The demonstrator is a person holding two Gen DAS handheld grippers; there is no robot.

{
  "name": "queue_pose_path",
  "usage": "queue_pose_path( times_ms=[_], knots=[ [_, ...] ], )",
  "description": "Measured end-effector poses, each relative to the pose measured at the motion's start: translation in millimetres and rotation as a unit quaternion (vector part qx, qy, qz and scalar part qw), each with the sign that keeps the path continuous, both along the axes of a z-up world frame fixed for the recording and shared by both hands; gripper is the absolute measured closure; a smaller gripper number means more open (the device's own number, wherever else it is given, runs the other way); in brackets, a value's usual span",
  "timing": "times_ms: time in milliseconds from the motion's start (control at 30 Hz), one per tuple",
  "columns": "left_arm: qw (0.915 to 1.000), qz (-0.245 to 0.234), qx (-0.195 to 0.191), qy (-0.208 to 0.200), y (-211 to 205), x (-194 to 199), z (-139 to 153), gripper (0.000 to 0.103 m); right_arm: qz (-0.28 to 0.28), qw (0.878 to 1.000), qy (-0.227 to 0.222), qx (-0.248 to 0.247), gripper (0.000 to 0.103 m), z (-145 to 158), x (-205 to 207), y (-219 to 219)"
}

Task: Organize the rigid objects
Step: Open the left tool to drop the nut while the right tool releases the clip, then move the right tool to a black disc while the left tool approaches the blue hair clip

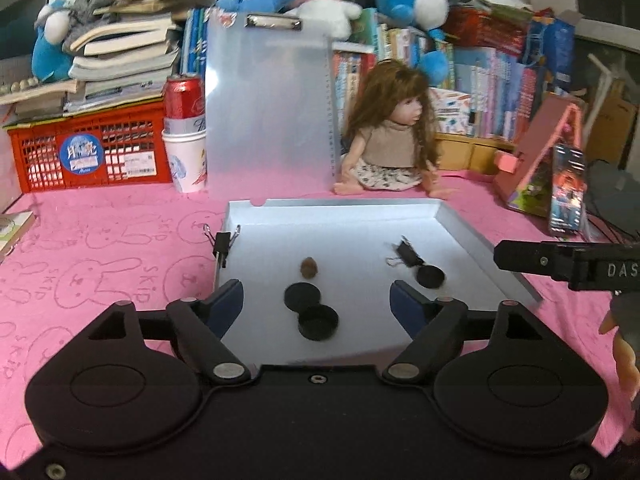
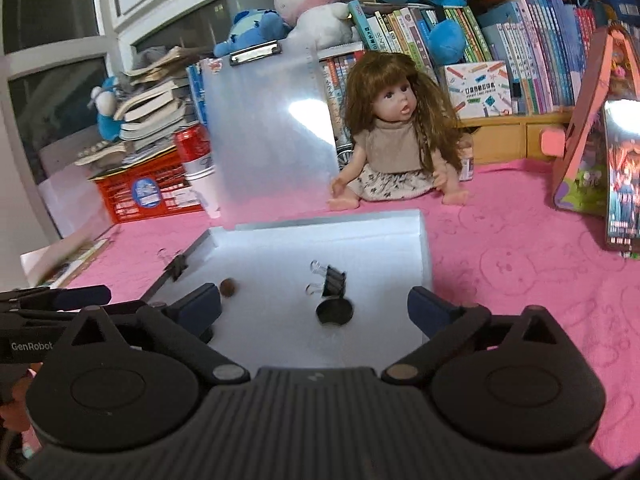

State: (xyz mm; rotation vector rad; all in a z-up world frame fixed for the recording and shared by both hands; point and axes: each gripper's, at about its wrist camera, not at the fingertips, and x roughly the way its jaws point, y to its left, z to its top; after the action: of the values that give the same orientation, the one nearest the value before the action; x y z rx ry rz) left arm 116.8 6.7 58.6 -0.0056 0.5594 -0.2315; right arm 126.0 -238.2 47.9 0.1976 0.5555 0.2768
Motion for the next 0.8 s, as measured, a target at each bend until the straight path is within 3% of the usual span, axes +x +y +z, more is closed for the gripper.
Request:
queue_pose_path(
  times_ms=[200,433,800],
  knots=[
    [0.9997,-0.011,0.005,-0.02,-4.3,-34.2,-4.6,0.022,-0.003,1.0,-0.006,-0.003,0.0,-8.1,-25.6,-10.1],
    [0.9992,0.007,0.022,-0.032,0.7,-63.7,-21.3,0.022,-0.025,0.999,-0.035,-0.027,0.0,-24.5,-54.0,-20.4],
    [0.9992,0.025,0.005,-0.031,24.9,-86.9,-45.8,0.02,-0.042,0.994,-0.056,-0.082,0.0,-46.2,-89.9,-26.4]
  ],
)
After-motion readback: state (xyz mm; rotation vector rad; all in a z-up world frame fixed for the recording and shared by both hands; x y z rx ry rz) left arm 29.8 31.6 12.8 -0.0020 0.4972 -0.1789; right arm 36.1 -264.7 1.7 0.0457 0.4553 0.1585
